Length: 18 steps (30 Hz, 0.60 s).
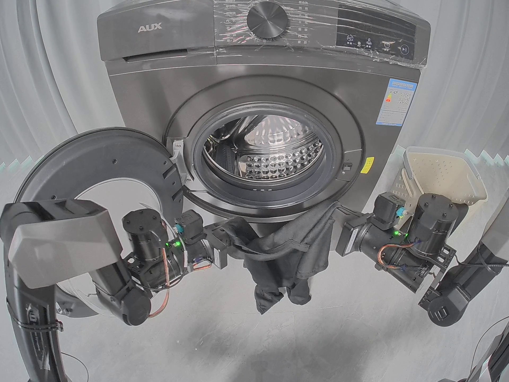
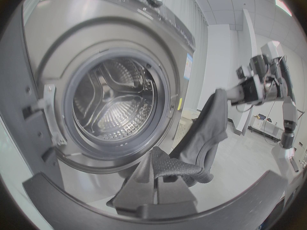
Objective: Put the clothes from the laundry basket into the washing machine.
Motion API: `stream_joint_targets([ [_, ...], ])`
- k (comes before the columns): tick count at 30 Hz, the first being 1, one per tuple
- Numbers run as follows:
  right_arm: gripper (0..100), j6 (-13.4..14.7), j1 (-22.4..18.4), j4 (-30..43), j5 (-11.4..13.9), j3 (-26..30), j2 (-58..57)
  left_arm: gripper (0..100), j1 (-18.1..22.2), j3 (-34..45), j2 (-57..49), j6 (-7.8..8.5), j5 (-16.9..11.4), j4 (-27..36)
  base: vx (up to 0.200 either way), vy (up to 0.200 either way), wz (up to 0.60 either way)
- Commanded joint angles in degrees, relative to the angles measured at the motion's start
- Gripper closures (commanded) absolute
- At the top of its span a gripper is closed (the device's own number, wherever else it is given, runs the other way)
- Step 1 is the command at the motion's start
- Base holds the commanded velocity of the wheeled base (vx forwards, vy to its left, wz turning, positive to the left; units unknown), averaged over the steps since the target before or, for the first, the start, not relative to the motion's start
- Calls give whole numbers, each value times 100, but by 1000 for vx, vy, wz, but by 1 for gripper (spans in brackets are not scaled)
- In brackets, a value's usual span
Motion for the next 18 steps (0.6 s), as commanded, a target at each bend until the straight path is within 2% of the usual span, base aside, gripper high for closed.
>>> stream_joint_targets([
  [1, 100, 404, -201, -149, 55, 474, -248, 100, 128, 674, -1165, -42, 38, 5, 0, 0, 0],
  [5, 100, 571, -403, -597, 143, 712, -257, 100, 190, 1017, -1578, -95, 56, 5, 0, 0, 0],
  [6, 100, 641, -491, -852, 258, 861, -222, 100, 304, 1140, -1771, -139, 56, 5, 0, 0, 0],
  [8, 100, 685, -535, -861, 319, 949, -213, 100, 401, 1219, -1903, -165, 47, 5, 0, 0, 0],
  [10, 100, 685, -526, -861, 319, 958, -204, 100, 471, 1281, -2008, -174, 47, 5, 0, 0, 0],
  [15, 100, 676, -464, -861, 275, 958, -169, 100, 682, 1404, -2290, -323, 38, 5, 0, 0, 0],
  [18, 100, 667, -500, -869, 258, 958, -19, 100, 735, 1351, -2377, -332, 47, -4, 0, 0, 0],
])
